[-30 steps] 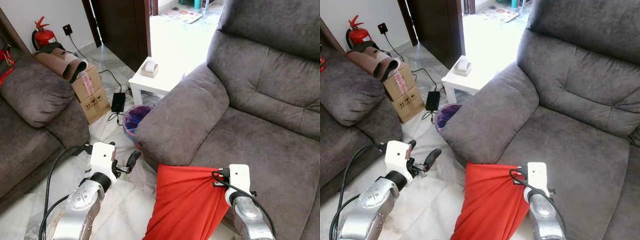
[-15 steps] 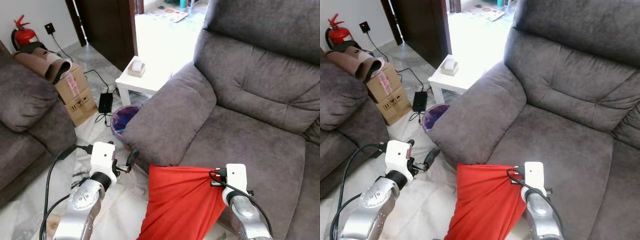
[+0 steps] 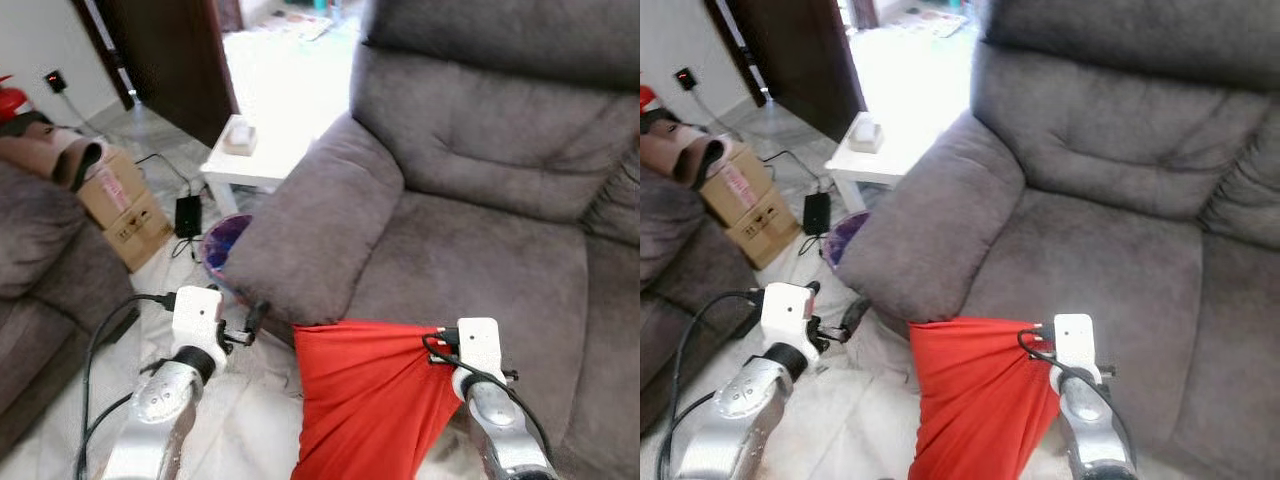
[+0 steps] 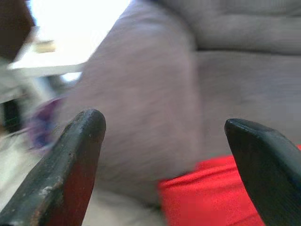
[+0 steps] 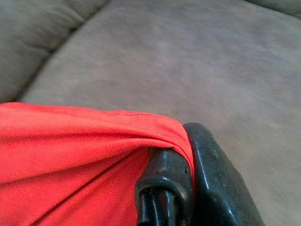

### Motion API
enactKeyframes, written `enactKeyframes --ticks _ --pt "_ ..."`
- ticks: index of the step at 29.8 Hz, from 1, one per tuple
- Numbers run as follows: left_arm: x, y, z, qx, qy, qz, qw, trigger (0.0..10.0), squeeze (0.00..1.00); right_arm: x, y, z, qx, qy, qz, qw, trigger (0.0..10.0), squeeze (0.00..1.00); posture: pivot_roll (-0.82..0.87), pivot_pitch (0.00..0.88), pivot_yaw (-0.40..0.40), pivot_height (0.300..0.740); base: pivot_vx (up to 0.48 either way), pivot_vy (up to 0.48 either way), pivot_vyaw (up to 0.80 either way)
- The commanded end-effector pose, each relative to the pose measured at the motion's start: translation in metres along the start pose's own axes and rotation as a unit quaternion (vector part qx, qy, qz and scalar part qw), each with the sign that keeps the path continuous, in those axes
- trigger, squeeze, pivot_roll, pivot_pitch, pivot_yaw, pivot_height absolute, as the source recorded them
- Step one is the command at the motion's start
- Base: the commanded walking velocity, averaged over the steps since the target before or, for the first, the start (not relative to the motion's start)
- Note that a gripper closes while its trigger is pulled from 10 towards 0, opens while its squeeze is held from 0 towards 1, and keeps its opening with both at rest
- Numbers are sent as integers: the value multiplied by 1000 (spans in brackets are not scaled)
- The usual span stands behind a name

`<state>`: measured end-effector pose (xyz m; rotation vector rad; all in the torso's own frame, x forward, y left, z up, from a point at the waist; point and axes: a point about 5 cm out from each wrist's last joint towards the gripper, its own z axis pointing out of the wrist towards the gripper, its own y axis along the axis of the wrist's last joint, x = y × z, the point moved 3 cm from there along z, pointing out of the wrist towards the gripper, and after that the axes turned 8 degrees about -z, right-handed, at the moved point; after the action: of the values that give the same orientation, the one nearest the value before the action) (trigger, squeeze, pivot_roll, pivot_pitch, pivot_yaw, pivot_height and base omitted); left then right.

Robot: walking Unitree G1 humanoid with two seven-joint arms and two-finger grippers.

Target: Move the pillow to the sofa from floor

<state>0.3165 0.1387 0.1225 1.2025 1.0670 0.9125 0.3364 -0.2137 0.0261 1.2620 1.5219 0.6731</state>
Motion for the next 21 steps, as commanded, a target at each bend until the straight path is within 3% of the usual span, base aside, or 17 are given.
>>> enactKeyframes --ticks 1,17,21 --pt "10 -2 -5 2 15 1 1000 10000 0 -46 39 4 -76 -96 16 992 10000 0 74 165 1 740 0 0 -800" --pt "10 1 -3 -6 17 8 1000 10000 0 -51 43 4 -86 -110 16 990 10000 0 70 160 -2 740 0 0 -800" --pt "11 2 -3 -8 22 7 1000 10000 0 -34 50 5 -108 -58 28 992 10000 0 68 159 -2 740 0 0 -400"
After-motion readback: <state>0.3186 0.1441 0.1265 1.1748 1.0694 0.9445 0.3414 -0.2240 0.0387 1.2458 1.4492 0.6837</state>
